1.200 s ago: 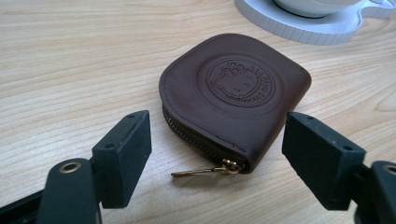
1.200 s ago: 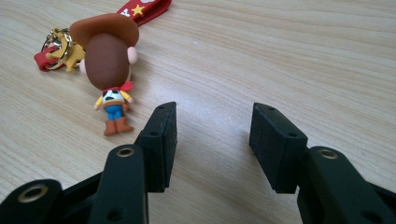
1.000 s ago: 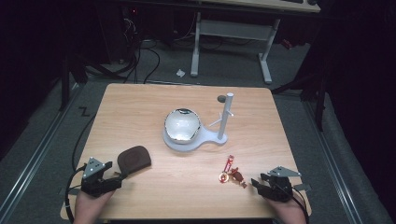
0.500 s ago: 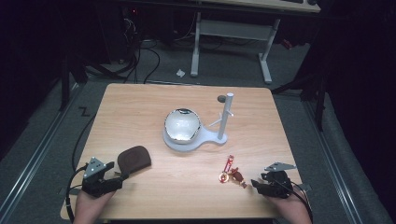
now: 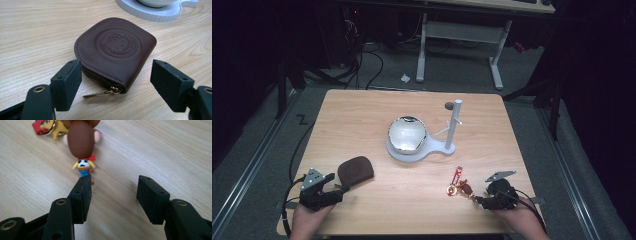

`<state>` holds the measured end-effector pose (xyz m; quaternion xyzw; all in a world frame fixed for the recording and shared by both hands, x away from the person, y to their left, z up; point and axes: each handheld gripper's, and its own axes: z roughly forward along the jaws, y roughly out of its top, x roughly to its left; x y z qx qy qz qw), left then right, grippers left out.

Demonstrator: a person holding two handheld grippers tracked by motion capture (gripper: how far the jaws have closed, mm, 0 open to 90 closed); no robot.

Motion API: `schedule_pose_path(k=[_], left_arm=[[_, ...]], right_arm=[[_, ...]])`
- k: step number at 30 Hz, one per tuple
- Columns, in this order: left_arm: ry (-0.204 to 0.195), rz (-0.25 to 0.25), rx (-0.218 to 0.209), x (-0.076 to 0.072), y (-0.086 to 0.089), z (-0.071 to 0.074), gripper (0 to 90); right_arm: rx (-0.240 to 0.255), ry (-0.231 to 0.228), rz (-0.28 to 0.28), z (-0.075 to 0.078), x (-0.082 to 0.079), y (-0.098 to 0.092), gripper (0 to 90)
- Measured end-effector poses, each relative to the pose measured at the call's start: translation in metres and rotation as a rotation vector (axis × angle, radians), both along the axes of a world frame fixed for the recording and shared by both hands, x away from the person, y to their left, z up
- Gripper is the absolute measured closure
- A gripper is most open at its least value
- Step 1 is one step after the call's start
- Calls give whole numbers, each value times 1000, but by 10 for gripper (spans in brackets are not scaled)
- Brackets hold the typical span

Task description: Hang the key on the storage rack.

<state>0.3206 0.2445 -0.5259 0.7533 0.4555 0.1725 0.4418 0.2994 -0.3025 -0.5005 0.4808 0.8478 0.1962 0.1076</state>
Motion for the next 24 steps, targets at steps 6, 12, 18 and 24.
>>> schedule_pose_path(k=[6,12,18,24], left_arm=[[-2,-4,0,0,1,0,255],[2,-8,-2,1,0,0,255],[4,-12,0,1,0,0,256],[9,-16,0,1,-1,-1,257]], right_arm=[[-29,25,33,3,1,7,460],[-47,52,59,8,4,12,460],[-53,70,80,13,10,19,466],[-54,78,94,20,23,30,469]])
